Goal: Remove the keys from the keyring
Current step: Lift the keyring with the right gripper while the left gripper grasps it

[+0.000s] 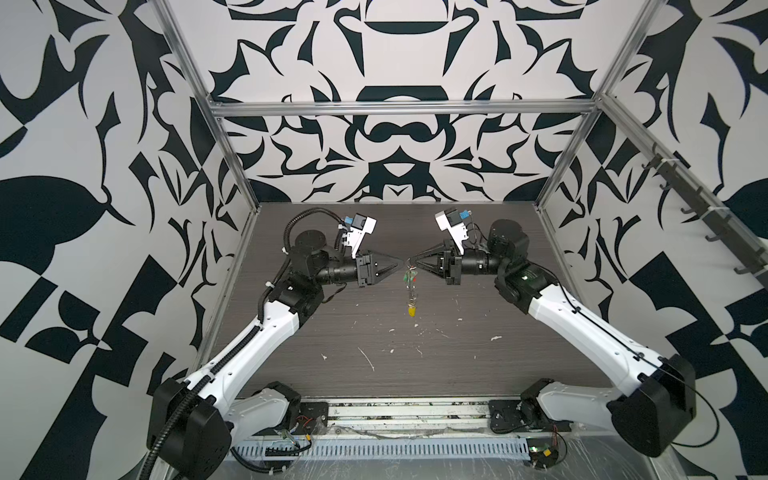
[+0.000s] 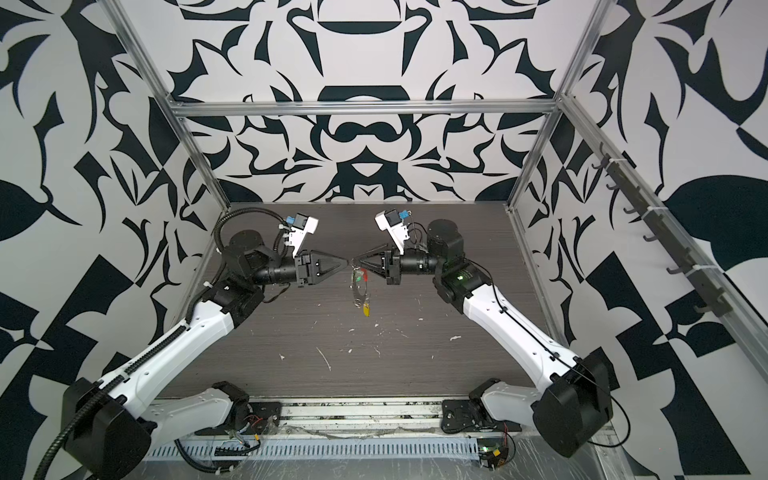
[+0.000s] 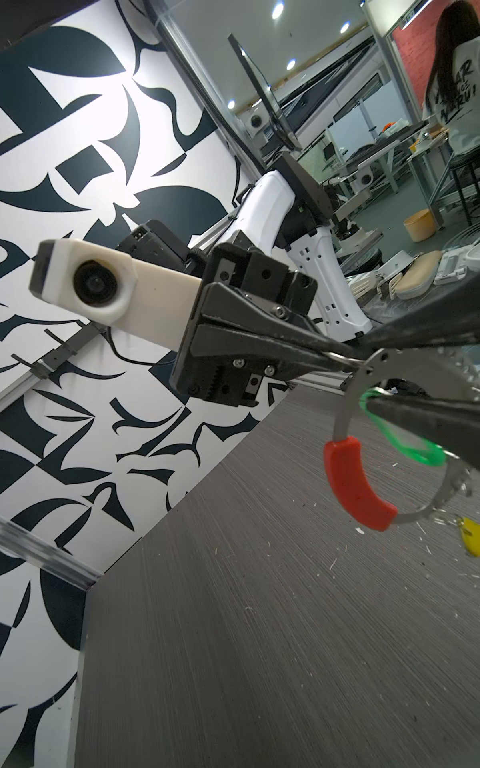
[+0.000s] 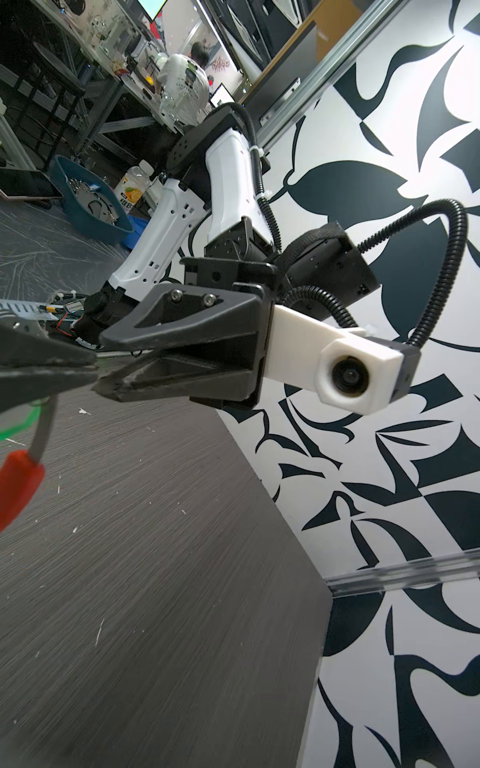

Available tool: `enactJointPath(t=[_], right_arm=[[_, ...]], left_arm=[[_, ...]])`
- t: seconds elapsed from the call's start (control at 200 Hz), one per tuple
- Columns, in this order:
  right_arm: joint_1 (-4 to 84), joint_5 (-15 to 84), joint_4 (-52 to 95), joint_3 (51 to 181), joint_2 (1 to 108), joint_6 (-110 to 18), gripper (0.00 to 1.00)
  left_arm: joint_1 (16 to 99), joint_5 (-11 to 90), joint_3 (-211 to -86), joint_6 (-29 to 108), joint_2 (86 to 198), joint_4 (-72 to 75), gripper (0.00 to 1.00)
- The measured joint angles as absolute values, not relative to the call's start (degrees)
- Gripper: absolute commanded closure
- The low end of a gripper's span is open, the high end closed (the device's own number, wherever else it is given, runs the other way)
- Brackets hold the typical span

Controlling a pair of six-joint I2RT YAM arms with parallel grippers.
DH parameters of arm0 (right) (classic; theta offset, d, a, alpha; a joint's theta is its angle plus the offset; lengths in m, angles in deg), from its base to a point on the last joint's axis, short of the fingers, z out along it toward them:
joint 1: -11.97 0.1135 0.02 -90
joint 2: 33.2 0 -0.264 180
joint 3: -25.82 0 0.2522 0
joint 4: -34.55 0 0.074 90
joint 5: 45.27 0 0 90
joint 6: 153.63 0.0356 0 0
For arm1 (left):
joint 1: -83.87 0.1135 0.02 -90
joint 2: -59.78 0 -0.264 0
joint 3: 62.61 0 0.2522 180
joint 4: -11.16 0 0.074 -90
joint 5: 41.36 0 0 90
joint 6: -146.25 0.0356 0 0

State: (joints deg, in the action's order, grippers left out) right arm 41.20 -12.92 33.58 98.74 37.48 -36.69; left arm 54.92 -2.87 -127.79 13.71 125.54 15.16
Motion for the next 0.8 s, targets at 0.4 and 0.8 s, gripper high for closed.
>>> enactJointPath(t=[0.4,0.8], right_arm=[[41.2,-13.1,38.1,98.7,37.6,-32.5,1.0],[41.2,-13.5,38.6,98.7,37.8,-31.6,1.0]], left_arm=[[53.7,-3.4,-127.8,13.2,125.9,16.9,0.8],[53.7,-1.9,-128.6,13.9,125.8,16.6,0.72]])
